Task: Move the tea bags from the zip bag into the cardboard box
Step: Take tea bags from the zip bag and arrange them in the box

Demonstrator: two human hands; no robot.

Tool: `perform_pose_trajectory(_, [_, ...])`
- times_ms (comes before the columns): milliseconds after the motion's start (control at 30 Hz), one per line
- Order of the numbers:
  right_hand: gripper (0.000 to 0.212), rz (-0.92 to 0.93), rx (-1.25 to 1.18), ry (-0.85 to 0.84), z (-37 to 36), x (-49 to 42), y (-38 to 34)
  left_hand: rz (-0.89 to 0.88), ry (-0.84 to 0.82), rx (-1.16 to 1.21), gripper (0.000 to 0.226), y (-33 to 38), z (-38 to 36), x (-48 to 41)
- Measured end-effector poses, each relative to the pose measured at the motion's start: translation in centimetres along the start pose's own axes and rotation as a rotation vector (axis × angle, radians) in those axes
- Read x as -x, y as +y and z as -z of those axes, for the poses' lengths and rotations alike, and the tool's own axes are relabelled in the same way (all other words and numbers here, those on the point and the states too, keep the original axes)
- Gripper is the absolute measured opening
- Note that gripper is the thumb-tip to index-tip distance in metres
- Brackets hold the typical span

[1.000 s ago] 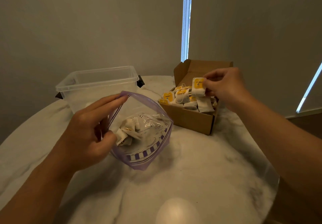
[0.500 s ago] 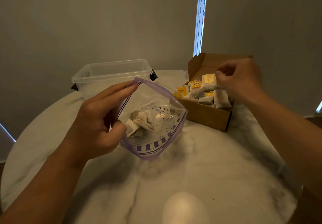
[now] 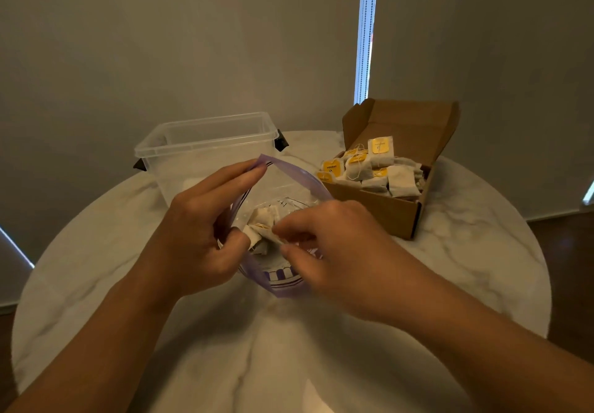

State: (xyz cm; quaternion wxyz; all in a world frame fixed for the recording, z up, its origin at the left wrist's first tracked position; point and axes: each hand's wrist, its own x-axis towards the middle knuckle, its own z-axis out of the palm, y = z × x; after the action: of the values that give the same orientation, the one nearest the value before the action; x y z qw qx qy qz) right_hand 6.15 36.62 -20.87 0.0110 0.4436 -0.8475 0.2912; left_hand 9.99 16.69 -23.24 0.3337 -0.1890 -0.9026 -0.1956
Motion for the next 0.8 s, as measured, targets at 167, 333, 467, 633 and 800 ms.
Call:
perform_pose_trajectory(167, [0.037, -0.112, 0.225, -0.178, -1.2, -3.9, 0.0, 0.003, 0.007, 0.016, 0.068, -0.1, 0.0, 0.1])
perform_pose_trajectory(333, [0.042, -0.181, 0.226, -0.262, -2.0, -5.3, 0.5, 0.021, -0.001, 0.014, 0.068, -0.1, 0.0, 0.2])
perform_pose_trajectory(467, [0.042, -0.221, 0.114, -0.232, -2.4, -5.3, 1.0, 0.021, -0.011, 0.002, 0.067, 0.0, -0.2, 0.1])
perform_pose_trajectory(633, [0.035, -0.259, 0.202, -0.219, -3.3, -7.0, 1.1, 0.013, -0.008, 0.002, 0.068, 0.0, -0.3, 0.1])
perform_pose_trajectory(800, [0.020, -0.224, 0.214, -0.144, -4.7, -8.4, 1.2, 0.020, 0.011, 0.003, 0.073, -0.1, -0.4, 0.0])
